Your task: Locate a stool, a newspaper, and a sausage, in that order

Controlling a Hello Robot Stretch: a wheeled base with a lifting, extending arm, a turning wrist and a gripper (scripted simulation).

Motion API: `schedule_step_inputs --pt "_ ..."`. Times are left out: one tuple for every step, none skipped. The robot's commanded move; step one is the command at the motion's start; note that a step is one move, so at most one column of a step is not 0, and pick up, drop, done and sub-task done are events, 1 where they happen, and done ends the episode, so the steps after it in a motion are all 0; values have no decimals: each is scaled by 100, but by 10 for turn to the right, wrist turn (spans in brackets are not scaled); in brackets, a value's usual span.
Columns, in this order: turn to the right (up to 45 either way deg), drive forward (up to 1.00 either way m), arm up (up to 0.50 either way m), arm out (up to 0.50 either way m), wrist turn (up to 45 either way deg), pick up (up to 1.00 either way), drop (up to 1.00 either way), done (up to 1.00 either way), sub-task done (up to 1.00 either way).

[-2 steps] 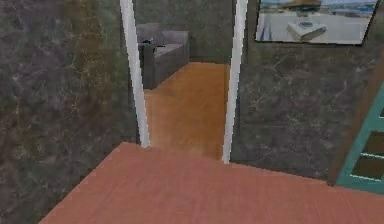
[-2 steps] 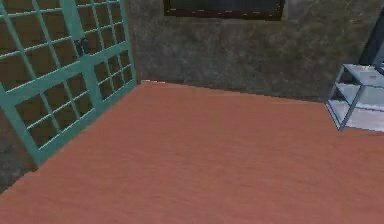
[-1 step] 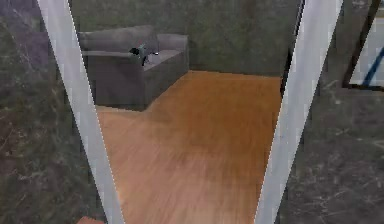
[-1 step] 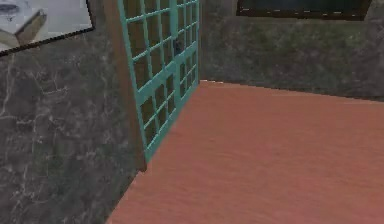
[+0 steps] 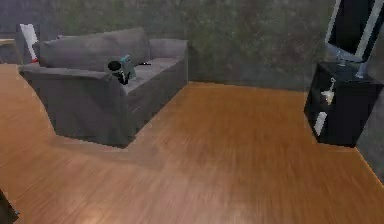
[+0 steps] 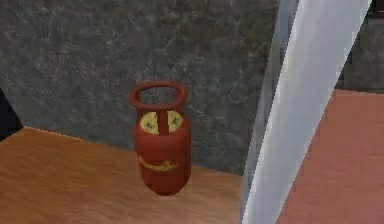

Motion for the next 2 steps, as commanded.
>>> schedule_step_inputs --pt "-450 0 0 0 0 0 0 0 0" --pt "0 5 0 0 0 0 0 0 0"
